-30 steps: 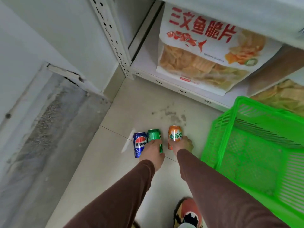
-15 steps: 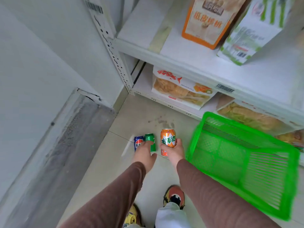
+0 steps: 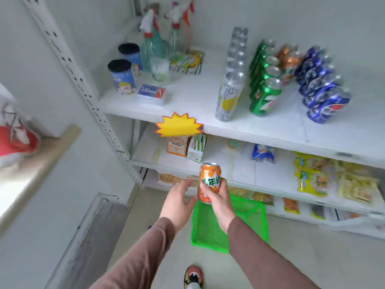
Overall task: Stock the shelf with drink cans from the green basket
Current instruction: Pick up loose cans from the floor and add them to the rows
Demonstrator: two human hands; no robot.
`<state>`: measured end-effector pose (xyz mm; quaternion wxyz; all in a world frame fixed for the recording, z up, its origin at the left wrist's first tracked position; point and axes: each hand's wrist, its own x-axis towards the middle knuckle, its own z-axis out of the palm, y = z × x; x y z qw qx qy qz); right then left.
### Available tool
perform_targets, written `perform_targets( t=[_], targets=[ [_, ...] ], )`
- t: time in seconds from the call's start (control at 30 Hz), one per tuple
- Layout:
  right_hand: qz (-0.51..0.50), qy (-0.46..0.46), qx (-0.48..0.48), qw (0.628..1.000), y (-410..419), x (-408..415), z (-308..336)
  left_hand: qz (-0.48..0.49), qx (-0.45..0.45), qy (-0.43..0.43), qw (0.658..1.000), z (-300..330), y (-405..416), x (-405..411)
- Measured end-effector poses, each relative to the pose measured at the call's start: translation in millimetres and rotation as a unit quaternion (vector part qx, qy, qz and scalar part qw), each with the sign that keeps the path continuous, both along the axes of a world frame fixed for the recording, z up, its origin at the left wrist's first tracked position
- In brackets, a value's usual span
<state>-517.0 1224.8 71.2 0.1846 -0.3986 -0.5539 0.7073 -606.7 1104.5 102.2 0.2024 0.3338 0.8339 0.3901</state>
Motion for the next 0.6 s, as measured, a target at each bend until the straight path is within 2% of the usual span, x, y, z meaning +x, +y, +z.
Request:
perform_targets(
  t=[0.13, 0.27, 0.43, 0.6],
  targets=[
    [-0.034, 0.043, 0.042, 0.998, 27, 31, 83, -0.032, 0.051, 0.025, 0.998, 80, 35, 21],
    [-0.067, 0.081, 0.079, 0.991, 59, 55, 133, -0.060, 0.097, 0.042, 0.993, 126, 75, 41],
    [-0.093, 0.102, 0.103, 0.985, 112, 79, 160, -0.084, 0.133, 0.055, 0.986, 151, 138, 69],
    [-0.102, 0.103, 0.125, 0.981, 191, 86, 162, -0.078, 0.127, 0.041, 0.988, 156, 215, 82]
  ],
)
